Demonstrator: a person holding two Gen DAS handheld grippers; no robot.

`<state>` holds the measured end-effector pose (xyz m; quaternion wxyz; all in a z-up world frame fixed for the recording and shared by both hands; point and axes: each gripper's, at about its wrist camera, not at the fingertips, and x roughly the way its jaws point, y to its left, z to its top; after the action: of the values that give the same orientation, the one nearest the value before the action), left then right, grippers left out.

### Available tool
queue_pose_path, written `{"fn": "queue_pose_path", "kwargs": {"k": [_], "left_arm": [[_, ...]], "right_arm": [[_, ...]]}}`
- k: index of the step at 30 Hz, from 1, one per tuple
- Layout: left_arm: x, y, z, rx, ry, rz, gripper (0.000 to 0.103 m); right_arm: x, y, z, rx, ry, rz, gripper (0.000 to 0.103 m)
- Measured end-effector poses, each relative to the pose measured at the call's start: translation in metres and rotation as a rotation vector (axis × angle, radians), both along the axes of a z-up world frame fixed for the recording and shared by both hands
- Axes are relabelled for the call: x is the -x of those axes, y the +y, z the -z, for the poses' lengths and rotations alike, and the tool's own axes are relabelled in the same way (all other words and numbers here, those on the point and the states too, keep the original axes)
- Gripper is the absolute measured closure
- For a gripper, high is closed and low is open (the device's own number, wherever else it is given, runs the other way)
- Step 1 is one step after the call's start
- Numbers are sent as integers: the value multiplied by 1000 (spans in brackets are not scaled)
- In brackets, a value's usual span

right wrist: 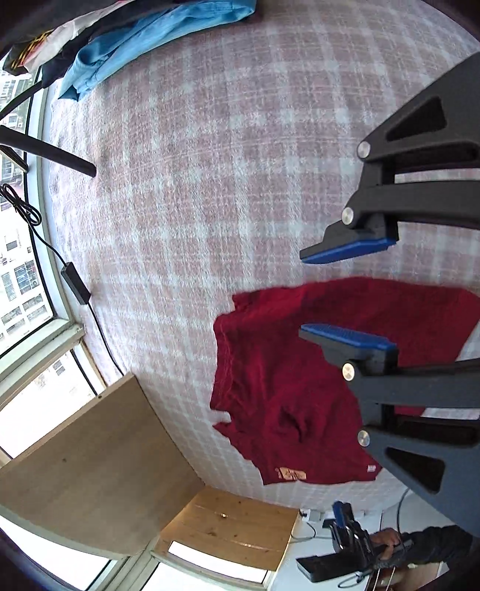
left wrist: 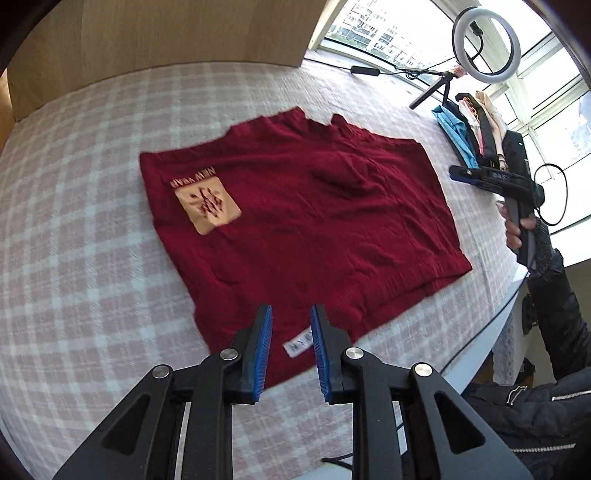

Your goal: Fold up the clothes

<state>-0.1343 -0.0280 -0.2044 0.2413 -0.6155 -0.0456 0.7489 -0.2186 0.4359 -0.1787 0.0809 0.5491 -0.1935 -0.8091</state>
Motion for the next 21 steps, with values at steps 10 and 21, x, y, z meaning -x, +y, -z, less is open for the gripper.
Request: {"fn": "queue_pose_path", "kwargs": {"k": [10, 21], "left_arm": [[-8, 14, 36, 68, -76, -50, 82], [-4, 14, 39, 63, -80, -45, 80]], "right_arm": [[39, -43, 23, -161, 5, -134, 70], [26, -49, 9, -209, 53, -177, 98]]}}
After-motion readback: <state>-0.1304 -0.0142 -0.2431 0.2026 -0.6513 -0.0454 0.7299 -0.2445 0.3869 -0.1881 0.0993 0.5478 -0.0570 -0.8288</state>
